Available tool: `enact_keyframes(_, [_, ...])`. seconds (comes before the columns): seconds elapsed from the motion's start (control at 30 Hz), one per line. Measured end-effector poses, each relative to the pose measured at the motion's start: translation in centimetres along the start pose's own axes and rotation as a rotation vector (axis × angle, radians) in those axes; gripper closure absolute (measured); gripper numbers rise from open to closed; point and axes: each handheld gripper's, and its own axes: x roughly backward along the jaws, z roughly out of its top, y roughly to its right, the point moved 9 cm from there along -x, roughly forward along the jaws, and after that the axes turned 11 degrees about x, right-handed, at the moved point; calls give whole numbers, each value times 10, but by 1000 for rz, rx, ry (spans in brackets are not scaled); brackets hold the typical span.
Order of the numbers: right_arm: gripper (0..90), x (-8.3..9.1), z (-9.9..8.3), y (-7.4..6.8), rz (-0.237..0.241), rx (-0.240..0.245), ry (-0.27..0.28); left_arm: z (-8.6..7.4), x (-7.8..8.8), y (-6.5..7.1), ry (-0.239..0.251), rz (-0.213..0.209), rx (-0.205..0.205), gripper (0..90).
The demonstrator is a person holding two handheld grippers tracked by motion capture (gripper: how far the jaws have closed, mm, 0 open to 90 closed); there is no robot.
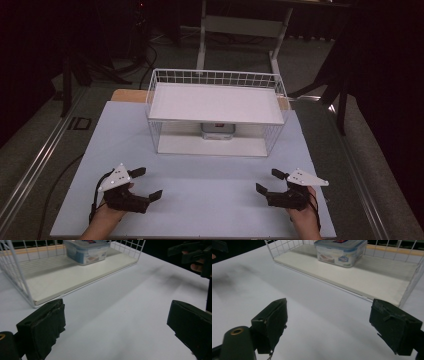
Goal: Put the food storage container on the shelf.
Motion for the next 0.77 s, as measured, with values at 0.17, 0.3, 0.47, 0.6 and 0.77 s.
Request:
enact_keyframes(0.17, [153, 1, 4, 4, -21, 17, 15, -2, 2, -7, -7, 37, 2, 27])
enact_keyframes(0.3, [154, -6, 1, 7, -26, 17, -19, -9, -3, -11, -66, 90, -29, 27])
enact_keyframes(0.47, [154, -12, 0, 5, -12, 14, -28, -10, -1, -9, -69, 67, -4, 27])
enact_keyframes(0.6, [154, -13, 2, 3, -8, 25, -29, -8, 2, -10, -48, 62, 13, 27])
enact_keyframes(0.77, [154, -15, 1, 5, -2, 16, -32, -8, 3, -12, -53, 84, -3, 27])
